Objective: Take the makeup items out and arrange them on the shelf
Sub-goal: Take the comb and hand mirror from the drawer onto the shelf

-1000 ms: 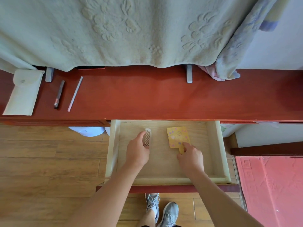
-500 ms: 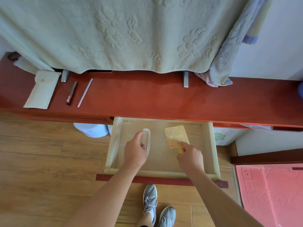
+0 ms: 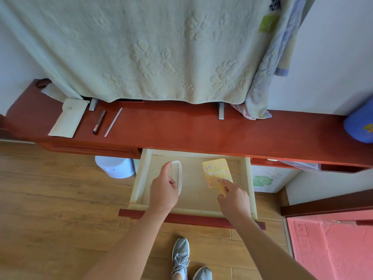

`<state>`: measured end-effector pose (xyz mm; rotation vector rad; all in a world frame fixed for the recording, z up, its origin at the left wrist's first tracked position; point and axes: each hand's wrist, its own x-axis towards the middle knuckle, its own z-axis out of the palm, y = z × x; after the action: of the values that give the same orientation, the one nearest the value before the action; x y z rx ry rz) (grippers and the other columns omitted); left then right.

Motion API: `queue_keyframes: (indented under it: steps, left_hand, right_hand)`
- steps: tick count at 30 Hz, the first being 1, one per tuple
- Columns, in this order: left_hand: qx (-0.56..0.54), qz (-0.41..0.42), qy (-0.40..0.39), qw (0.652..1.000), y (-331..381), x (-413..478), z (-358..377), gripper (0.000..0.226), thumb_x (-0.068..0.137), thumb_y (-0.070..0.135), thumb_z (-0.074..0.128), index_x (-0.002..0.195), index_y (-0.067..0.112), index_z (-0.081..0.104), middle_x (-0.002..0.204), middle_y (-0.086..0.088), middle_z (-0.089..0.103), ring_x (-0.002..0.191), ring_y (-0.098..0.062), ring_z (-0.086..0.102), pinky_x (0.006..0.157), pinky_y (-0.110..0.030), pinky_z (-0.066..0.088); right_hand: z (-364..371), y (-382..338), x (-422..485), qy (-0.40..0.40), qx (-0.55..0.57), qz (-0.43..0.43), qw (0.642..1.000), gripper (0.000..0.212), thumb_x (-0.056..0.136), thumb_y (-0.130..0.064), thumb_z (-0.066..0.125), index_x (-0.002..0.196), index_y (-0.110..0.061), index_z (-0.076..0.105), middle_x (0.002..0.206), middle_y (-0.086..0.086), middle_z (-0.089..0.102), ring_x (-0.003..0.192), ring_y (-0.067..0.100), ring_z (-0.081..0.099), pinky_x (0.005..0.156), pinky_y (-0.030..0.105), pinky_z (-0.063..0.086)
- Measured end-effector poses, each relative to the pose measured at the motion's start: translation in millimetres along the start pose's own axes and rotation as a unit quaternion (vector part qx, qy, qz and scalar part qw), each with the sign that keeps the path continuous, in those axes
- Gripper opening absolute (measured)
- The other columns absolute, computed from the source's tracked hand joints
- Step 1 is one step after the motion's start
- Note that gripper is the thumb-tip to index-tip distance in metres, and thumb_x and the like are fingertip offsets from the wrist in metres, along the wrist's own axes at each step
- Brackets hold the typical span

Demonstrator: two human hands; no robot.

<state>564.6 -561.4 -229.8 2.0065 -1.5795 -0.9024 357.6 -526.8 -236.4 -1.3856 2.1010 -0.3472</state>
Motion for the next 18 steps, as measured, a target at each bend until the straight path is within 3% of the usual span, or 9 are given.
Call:
queue_keyframes:
  steps: [8, 14, 18]
  left_hand:
    - [-0.029, 0.012, 0.026, 0.999, 13, -18, -21, 0.070, 0.089, -0.004, 0.056, 0.148, 0.030, 0.040, 0.077, 0.008, 0.061, 0.076, -0.010, 0.061, 0.072, -0.028, 0.052]
    - [-0.051, 0.029, 0.030, 0.998, 26, -26, -33, 0.072, 0.090, -0.004, 0.059, 0.150, 0.029, 0.037, 0.079, 0.006, 0.063, 0.078, -0.007, 0.061, 0.070, -0.011, 0.043]
    - [-0.052, 0.033, 0.042, 0.997, 31, -18, -40, 0.071, 0.090, -0.003, 0.059, 0.149, 0.029, 0.037, 0.079, 0.005, 0.063, 0.076, -0.006, 0.060, 0.064, -0.010, 0.040]
  right_hand:
    - [-17, -10, -20, 0.031, 0.028, -0.022, 0.999, 0.056, 0.078, -0.011, 0.057, 0.132, -0.027, 0.058, 0.085, -0.007, 0.058, 0.077, 0.017, 0.051, 0.058, 0.025, 0.032]
    - [-34, -20, -27, 0.040, 0.038, -0.042, 0.998, 0.057, 0.080, -0.011, 0.054, 0.135, -0.027, 0.055, 0.088, -0.003, 0.059, 0.079, 0.018, 0.055, 0.061, 0.027, 0.040]
    - [-39, -28, -21, 0.054, 0.045, -0.050, 0.996, 0.057, 0.081, -0.011, 0.053, 0.136, -0.025, 0.055, 0.088, -0.004, 0.057, 0.078, 0.016, 0.054, 0.061, 0.028, 0.043]
